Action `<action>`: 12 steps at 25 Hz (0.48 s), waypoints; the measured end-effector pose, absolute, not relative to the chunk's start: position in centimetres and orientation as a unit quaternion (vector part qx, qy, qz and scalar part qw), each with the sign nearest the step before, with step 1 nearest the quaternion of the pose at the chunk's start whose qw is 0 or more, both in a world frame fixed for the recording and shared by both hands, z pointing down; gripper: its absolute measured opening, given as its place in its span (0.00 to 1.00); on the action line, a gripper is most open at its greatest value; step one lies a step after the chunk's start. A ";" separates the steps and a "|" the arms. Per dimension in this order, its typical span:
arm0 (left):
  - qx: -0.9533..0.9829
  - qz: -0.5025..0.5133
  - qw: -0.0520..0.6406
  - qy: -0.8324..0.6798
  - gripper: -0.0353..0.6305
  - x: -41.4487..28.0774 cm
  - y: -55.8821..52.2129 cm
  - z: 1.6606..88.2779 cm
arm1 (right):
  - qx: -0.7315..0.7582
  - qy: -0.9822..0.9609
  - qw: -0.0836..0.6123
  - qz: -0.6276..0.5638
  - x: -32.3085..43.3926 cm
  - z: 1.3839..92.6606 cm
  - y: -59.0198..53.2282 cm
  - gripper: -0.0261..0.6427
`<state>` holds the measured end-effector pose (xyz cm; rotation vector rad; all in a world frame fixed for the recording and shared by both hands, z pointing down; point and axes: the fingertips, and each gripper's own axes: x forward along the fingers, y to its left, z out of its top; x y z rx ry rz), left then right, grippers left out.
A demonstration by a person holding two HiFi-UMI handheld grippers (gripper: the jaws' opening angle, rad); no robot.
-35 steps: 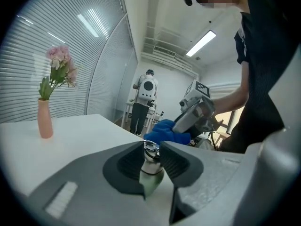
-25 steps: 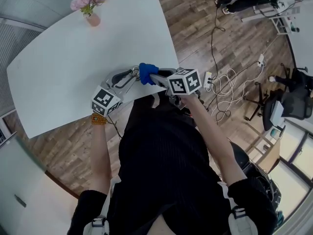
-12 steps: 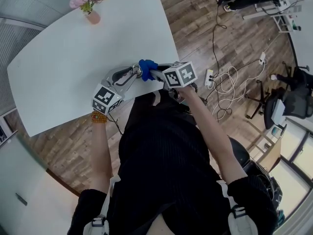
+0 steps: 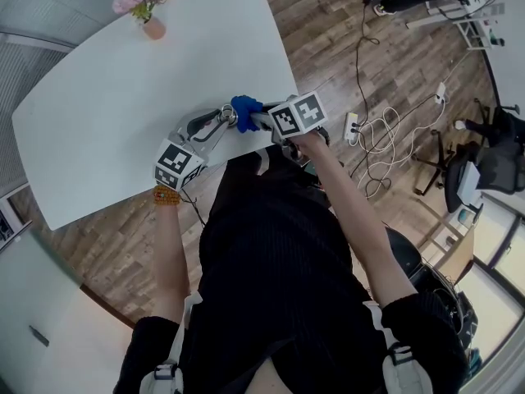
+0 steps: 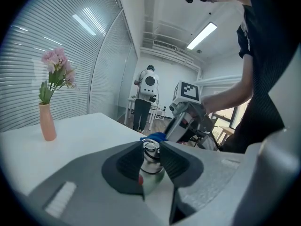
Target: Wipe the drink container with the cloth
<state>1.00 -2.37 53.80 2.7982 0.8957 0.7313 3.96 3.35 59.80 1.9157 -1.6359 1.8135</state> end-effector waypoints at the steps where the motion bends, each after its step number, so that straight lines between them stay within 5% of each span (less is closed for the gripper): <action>1: 0.923 0.241 0.057 0.295 0.35 1.0 -2.4 53.8 | 0.616 -0.526 0.018 0.586 3.9 59.8 3.4 0.19; 12: 0.927 0.239 0.054 0.283 0.36 0.8 -2.4 53.7 | 0.622 -0.517 0.035 0.587 3.8 60.9 3.7 0.18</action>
